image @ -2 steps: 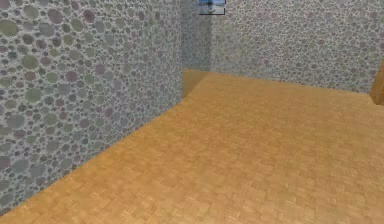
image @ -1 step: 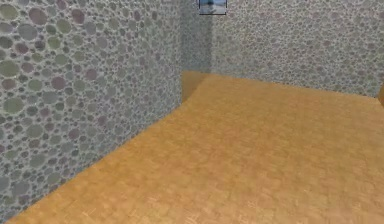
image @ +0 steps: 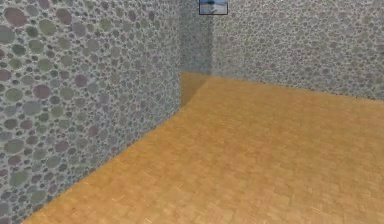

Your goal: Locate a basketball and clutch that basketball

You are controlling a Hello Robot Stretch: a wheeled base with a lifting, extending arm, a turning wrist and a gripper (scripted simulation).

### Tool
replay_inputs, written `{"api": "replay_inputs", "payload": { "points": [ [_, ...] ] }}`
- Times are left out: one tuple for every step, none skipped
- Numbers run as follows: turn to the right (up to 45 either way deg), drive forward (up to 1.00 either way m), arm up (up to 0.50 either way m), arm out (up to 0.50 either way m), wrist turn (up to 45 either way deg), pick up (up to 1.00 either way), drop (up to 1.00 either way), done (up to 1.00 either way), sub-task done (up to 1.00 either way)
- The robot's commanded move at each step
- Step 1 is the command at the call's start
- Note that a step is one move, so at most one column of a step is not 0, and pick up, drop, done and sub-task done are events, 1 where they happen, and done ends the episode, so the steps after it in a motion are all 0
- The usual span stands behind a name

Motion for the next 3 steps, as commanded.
{"api": "replay_inputs", "payload": {
  "points": [
    [6.0, 0.0, 0.0, 0.0, 0.0, 0.0, 0.0, 0.0, 0.0],
    [0.0, 1.0, 0.0, 0.0, 0.0, 0.0, 0.0, 0.0, 0.0],
    [0.0, 1.0, 0.0, 0.0, 0.0, 0.0, 0.0, 0.0, 0.0]
  ]
}}
